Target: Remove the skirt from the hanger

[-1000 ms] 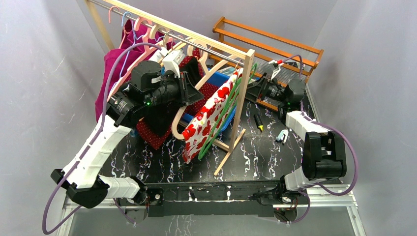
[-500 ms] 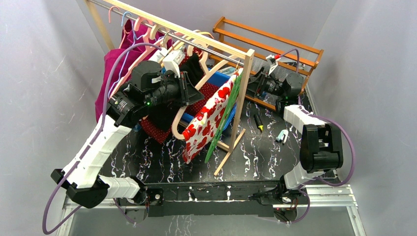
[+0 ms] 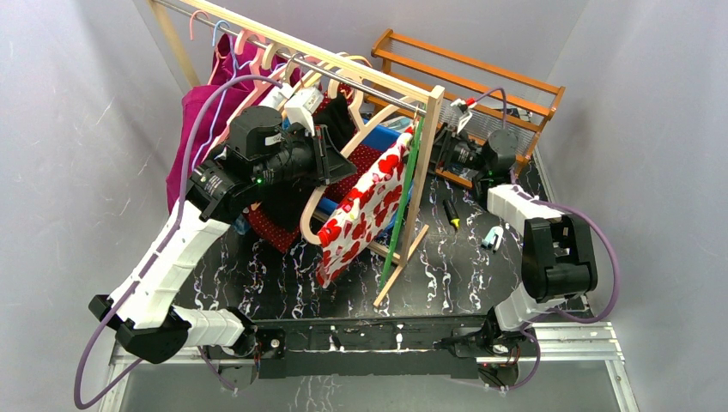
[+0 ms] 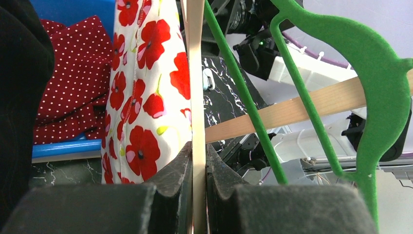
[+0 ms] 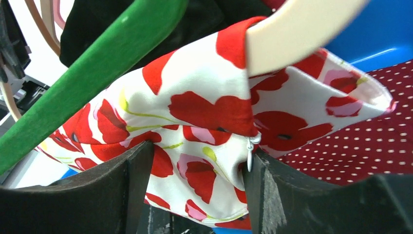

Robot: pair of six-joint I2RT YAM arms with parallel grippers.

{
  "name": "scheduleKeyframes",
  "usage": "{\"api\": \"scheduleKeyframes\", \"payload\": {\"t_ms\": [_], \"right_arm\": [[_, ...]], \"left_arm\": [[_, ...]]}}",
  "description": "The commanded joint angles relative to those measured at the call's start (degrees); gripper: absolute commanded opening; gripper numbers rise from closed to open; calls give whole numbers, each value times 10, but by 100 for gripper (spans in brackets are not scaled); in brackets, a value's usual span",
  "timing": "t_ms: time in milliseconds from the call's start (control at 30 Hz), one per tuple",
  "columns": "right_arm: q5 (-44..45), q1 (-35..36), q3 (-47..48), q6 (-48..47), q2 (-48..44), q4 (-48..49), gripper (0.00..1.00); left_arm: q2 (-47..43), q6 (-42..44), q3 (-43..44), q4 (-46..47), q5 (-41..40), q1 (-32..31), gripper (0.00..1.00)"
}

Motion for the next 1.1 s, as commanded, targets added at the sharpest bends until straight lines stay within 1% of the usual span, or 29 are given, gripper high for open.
{"api": "scheduleKeyframes", "payload": {"t_ms": [0,67,100,200,233,300,333,367,433,500,567,633,733,900,1067], "right_arm": [[19,26,-25,2,-63,5,76],[45,42,-29,-19,-76,-35,76],[58,50,-29,-26,-80,-58,74],[81,68,-31,-28,-88,-80,62],[91,69,-34,-27,-91,-79,55],[119,69,-39,-27,-101,-95,35],[137,69,-38,-27,-107,-117,27],[154,69,-34,-48,-113,-145,20],[198,69,-27,-64,-126,-205,8],[240,68,-24,-72,-138,-260,0],[278,64,-25,-77,-151,-296,0],[300,60,-30,-77,-164,-306,0],[334,53,-40,-74,-188,-322,0],[409,34,-47,-90,-229,-384,0],[479,-3,-37,-116,-268,-462,0]], "left_arm": [[-31,0,4,51,-10,2,0],[-34,-2,-4,60,-12,1,0],[-34,-4,-5,63,-12,2,0],[-29,-5,1,64,-7,2,0],[-28,-5,3,63,-7,2,0],[-31,-4,3,63,-11,1,0],[-33,-4,1,64,-16,2,0],[-36,-4,-1,64,-21,1,0],[-42,-5,-2,64,-31,2,0],[-50,-8,-4,64,-47,2,0],[-62,-13,-12,66,-68,2,0],[-77,-16,-24,73,-83,1,0],[-89,-14,-27,74,-90,2,0],[-102,-2,-26,65,-97,2,0],[-114,15,-21,51,-105,2,0]]}}
